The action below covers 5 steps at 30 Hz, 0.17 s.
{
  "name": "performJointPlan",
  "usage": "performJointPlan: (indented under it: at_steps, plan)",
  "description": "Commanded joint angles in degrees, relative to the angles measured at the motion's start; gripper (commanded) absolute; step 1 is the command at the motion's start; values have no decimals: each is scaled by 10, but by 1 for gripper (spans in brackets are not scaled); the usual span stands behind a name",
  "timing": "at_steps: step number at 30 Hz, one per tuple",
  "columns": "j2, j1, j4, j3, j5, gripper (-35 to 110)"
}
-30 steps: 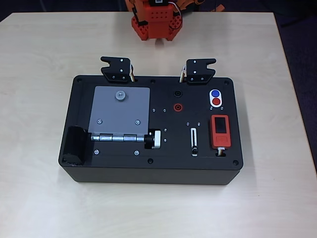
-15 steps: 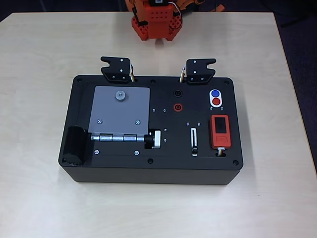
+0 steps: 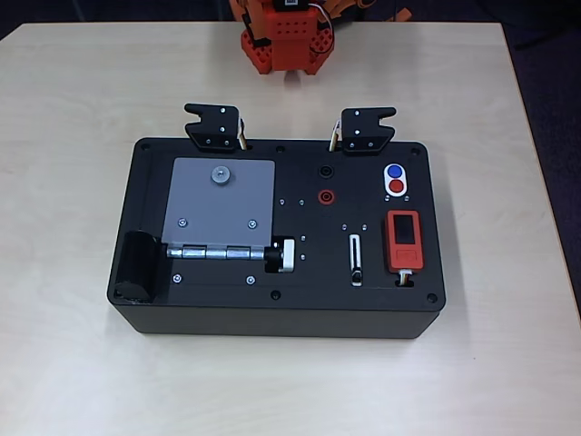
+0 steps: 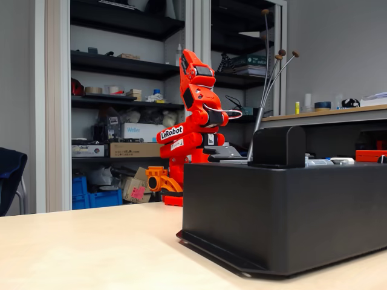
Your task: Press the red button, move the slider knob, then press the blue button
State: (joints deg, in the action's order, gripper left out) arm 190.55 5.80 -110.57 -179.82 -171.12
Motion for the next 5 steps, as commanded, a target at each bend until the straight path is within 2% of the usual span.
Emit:
performJointPlan:
  at_steps: [1, 5]
  plan:
    - [-2, 9, -4, -2, -18, 0]
    - [-2, 9, -4, -2, -18, 0]
